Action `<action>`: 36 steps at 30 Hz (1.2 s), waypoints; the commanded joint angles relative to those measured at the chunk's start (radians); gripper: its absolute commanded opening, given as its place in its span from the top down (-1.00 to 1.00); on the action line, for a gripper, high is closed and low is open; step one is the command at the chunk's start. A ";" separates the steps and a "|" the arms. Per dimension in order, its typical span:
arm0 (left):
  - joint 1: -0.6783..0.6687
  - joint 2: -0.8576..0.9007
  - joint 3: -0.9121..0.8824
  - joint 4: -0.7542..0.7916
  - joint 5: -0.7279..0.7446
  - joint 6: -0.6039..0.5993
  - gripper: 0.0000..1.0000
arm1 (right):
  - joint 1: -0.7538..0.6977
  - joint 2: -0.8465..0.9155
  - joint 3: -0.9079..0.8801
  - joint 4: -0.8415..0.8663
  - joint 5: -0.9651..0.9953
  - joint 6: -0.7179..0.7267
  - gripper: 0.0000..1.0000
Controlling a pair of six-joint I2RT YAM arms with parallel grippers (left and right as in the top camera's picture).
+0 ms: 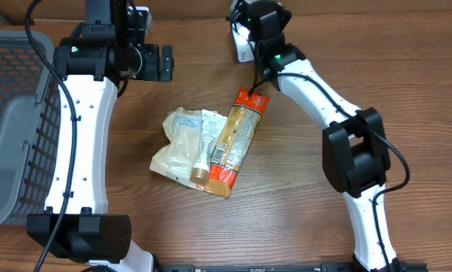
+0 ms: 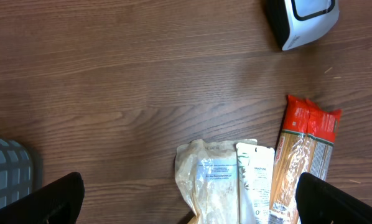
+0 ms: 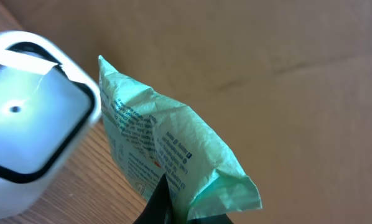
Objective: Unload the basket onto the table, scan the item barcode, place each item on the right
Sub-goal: 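Raise the wipes pack toward the white scanner with the right gripper, then carry the wipes pack right and drop it on the table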
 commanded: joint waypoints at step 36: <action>-0.003 -0.014 0.012 0.001 -0.006 0.018 -1.00 | -0.080 -0.559 0.031 -0.625 -0.505 0.938 0.93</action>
